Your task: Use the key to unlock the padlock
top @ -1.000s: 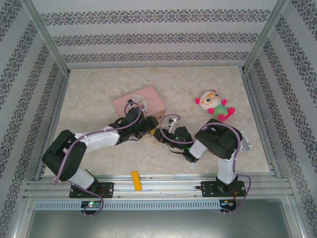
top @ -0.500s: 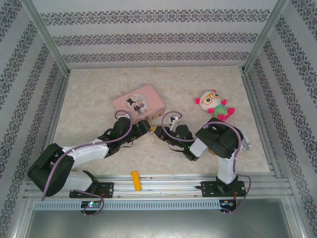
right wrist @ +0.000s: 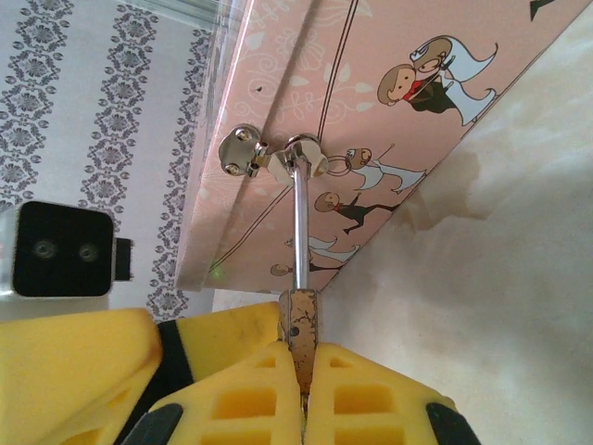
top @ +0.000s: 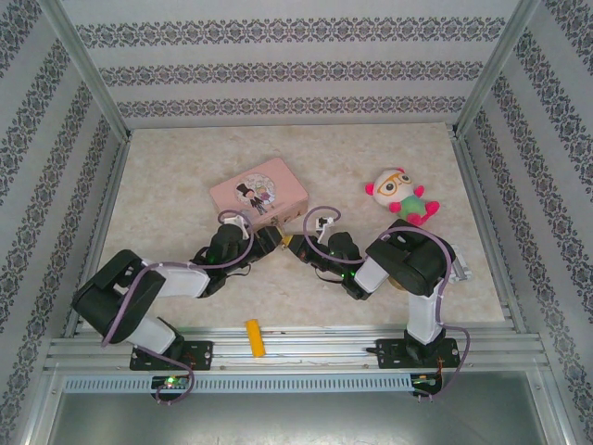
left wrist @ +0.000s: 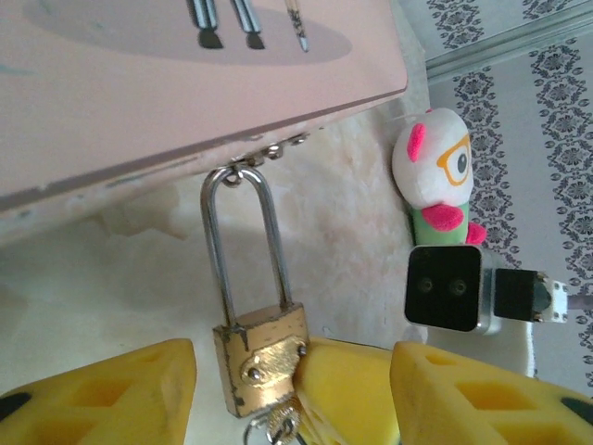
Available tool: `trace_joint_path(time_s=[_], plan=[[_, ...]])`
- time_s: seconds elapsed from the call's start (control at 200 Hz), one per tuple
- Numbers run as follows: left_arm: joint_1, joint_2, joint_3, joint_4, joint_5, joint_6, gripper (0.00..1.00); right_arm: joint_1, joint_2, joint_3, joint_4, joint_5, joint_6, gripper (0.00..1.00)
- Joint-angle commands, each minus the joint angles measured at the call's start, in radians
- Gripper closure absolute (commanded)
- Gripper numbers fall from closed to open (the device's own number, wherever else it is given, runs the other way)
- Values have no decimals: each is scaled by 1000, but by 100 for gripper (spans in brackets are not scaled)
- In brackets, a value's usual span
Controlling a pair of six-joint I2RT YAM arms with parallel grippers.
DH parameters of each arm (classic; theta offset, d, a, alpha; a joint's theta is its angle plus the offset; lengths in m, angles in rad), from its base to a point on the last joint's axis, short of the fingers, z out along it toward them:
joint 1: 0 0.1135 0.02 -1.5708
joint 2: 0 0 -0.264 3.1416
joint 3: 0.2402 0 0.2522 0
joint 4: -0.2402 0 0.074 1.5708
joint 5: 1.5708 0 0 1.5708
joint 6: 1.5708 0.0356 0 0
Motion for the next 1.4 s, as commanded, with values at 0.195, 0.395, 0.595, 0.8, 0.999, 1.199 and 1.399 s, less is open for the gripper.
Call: trace_joint_path(time_s=[0.195, 0.395, 0.595, 0.8, 0.999, 1.199, 1.399], plan=[[31, 170, -23, 333, 91, -116, 53, -6, 2, 37, 51, -13, 8, 97], [31, 248, -29, 444, 104, -164, 60, -5, 6, 45, 51, -16, 11, 96], [30, 262, -31, 460, 106, -169, 64, -2, 11, 52, 51, -22, 11, 96], [31, 226, -27, 400, 113, -153, 64, 1, 30, 76, 52, -46, 24, 97], [31, 167, -38, 311, 77, -124, 67, 22, 48, 111, 52, -78, 45, 97], [31, 136, -31, 287, 57, -118, 68, 43, 50, 111, 52, -88, 72, 99], [30, 138, -35, 287, 57, -126, 67, 50, 35, 113, 52, -100, 82, 100]])
